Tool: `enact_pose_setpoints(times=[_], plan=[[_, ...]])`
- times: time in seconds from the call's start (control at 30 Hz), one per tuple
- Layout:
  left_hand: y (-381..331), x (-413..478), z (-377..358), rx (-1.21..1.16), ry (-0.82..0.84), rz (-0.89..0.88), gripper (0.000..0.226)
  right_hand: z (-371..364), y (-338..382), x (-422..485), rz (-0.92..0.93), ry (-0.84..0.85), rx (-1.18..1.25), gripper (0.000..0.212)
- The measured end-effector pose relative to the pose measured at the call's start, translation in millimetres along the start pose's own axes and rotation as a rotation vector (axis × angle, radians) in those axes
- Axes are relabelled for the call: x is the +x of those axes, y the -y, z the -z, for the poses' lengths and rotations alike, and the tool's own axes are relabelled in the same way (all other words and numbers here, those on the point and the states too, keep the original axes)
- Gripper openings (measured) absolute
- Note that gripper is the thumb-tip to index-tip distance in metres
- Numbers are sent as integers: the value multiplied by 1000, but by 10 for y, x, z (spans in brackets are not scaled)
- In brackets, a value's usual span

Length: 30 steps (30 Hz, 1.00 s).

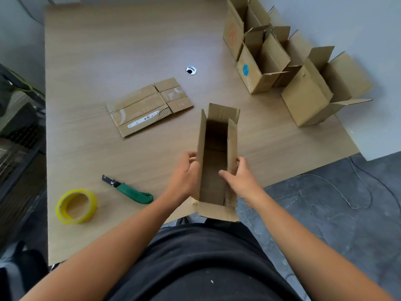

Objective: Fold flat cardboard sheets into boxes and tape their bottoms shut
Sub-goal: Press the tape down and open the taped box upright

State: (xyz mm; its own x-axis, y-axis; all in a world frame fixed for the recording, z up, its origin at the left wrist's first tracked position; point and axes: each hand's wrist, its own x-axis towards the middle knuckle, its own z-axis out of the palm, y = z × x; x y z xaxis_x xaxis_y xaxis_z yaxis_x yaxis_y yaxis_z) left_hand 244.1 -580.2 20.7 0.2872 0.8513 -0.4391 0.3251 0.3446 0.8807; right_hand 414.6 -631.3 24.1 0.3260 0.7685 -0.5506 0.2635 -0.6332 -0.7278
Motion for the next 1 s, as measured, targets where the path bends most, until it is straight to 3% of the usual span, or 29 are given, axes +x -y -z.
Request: enact_pose_setpoints(times=[0.1,0.17,0.27,0.33,0.43,0.6,0.87,1.0], plan=[[82,90,81,-78,-73,66,28,112,-76,82,-50,-55,116,53],[209,174,100,10,-85,107,26,236,-183,137,-83,-61,200,50],[344,219,-5,131,11,175,35,372,-389,165,-148,-27,236,91],[350,224,-88,43,51,194,37,404,-407,171,-128,-13,180,90],[194,291,-153,-125,54,133,25,527,-254,272,-72,-136,48,76],[-92,682,-502,-123,-8,117,32,1081,-35,436,166,-290,-186,66],[-813,1368,-1874,-231,-1,127,22,2567,47,604,442,-407,-576,53],[-1104,1666,-2434,-227,-35,135,32,3079,66,737,482,-413,-643,54]])
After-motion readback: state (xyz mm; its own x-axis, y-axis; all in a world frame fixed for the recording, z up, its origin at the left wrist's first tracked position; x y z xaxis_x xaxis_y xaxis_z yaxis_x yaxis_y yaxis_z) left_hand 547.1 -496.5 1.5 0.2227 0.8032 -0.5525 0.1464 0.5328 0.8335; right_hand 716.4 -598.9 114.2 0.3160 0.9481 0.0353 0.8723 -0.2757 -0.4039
